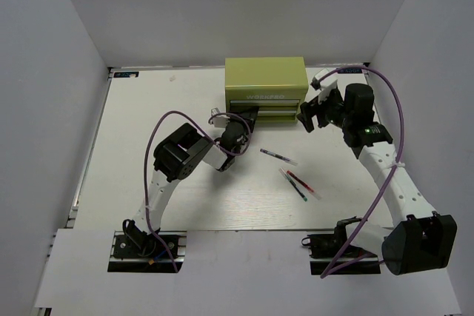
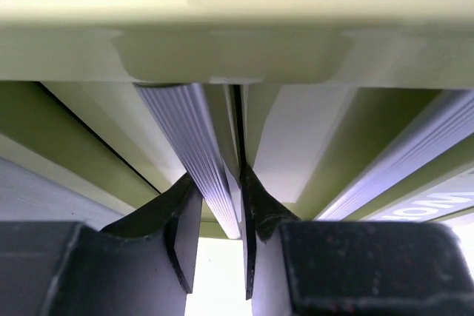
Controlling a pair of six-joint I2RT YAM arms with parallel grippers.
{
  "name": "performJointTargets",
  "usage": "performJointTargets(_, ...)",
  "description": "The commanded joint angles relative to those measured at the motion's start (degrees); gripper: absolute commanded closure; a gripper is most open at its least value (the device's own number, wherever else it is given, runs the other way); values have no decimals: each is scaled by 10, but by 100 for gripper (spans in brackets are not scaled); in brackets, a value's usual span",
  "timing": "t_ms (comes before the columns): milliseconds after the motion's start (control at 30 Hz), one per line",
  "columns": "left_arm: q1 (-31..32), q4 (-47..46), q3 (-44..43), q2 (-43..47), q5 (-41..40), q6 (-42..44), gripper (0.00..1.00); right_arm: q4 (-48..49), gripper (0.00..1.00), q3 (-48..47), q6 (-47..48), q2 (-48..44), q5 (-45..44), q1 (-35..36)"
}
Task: Sort the stationery into containers
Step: Open the drawer in the storage box.
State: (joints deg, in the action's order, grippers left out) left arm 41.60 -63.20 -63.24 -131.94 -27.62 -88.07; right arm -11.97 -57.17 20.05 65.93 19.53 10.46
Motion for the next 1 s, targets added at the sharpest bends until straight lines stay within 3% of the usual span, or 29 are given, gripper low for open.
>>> performJointTargets(0,-14,-3,8,-3,-16,10,74,19,15,3,9,5,17,-2)
performJointTargets(167,-14,-39,47,8,-16,5,81,8,15,-21,32,28,23,-1)
performJointTargets(533,2,-65,128,51,18,4,83,-22,15,-108,52,113,24,0)
performJointTargets(700,8,-62,184,92,29,4,83,-41,10,-113,73,127,37,-1)
performJointTargets(833,8,-10,210,128,35,4,75,-49,10,-94,75,116,63,-2)
performJointTargets(967,8,11,216,146,41,4,43,-113,10,-97,110,121,120,-2)
